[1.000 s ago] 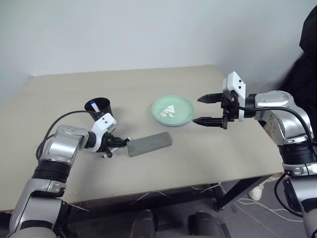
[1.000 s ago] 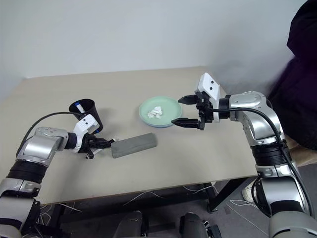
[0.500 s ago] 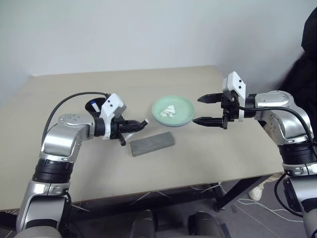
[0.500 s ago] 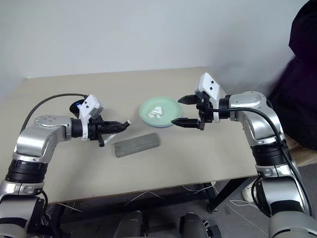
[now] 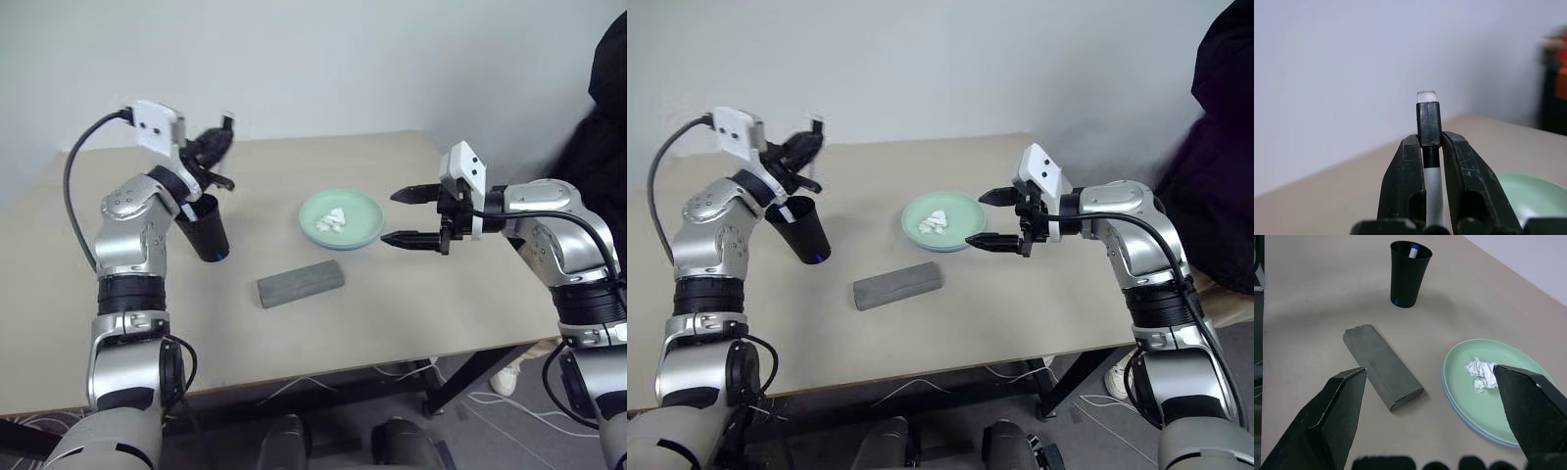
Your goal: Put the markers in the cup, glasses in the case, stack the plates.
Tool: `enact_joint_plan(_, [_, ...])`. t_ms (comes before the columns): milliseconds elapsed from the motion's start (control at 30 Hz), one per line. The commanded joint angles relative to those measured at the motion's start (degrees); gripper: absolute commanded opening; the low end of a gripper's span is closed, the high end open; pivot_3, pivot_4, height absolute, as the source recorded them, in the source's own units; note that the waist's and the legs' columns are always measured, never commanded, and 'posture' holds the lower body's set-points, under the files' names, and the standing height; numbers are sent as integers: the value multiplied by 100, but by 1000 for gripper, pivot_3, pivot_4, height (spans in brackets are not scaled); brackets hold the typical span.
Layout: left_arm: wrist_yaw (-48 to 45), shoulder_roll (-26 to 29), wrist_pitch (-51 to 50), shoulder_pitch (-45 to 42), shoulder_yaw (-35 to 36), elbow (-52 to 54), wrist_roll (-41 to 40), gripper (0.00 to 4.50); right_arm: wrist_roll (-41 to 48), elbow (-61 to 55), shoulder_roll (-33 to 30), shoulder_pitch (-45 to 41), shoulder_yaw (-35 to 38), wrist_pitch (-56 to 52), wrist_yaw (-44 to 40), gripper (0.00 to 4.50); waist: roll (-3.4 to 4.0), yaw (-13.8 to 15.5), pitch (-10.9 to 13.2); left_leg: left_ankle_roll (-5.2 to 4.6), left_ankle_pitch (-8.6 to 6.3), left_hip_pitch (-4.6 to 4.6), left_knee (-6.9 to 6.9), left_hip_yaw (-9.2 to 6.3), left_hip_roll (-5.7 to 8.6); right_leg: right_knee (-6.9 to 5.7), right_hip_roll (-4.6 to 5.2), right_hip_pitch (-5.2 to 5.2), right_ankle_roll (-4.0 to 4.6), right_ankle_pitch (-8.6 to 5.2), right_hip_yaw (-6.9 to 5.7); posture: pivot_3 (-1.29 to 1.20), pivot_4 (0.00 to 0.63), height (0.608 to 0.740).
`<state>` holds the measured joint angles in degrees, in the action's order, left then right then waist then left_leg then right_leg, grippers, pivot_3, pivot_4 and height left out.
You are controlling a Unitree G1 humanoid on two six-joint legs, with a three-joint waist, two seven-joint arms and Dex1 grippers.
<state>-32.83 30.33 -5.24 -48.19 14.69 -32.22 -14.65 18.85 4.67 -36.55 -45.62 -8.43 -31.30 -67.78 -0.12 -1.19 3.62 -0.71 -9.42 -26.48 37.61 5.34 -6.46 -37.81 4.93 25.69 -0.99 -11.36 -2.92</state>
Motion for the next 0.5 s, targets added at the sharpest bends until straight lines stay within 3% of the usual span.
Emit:
enact_joint_plan(33, [296,128,777,-297,108,-424,202,112,54,-142,-32,-145,142,62,17,4500,0,3,0,0,0,0,0,1,1,2,0,0,0,0,0,0,0,712])
enact_joint_plan(500, [380,307,1466,122,94,-1093,283,112,57,-105,-25,-217,113,95,-41,4500,-1,5,0,0,0,-5,-14,3,0,5,2,20,1,0,0,0,0,712])
